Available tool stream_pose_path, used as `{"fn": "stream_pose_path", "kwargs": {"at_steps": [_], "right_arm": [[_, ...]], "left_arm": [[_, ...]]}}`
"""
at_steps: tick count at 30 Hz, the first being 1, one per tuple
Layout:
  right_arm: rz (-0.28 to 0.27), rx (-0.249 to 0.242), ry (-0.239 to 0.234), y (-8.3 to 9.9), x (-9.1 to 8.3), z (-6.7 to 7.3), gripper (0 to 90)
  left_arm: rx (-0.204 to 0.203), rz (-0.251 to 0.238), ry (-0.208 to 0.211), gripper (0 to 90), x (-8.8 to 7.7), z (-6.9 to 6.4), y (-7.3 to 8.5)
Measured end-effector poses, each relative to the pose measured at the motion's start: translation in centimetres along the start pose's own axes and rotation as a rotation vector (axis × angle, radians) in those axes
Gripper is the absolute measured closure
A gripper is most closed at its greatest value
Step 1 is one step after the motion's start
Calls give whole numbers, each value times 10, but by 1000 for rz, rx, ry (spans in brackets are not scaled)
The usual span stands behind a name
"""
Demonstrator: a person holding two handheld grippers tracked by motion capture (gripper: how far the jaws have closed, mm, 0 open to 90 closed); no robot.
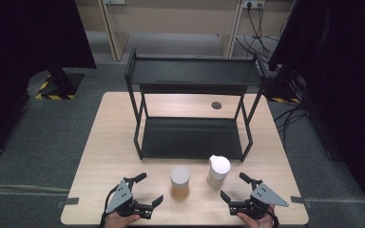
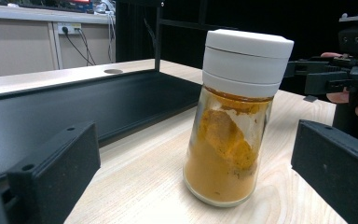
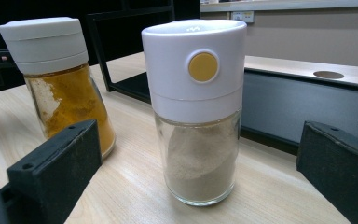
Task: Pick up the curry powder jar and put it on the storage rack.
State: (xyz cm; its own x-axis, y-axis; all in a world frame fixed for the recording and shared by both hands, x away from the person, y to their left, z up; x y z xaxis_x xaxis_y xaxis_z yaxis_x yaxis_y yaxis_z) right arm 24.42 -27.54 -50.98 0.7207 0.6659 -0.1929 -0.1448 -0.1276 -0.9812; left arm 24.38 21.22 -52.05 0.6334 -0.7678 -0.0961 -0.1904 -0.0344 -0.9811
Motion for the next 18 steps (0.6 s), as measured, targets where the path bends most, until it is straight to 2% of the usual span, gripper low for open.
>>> {"fn": "stream_pose_path", "kwargs": {"at_steps": [18], "right_arm": [[-2,5,0,1,0,0,4]], "left_arm": [[3,0,9,5,0,-2,0]]}}
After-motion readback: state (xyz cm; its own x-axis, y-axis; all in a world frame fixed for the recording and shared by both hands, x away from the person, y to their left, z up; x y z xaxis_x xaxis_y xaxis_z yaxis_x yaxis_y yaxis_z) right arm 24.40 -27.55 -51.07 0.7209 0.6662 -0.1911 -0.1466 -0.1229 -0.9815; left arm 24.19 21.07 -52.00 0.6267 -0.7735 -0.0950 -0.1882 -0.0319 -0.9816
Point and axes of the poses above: each handheld gripper's, and its own axes: x roughly forward along the jaws, y roughly out of its underside, z roughly to its left, the point moved 9 cm from there along x, roughly forward along the jaws, and after that the axes turned 4 degrees about -x, right-handed, at the moved point
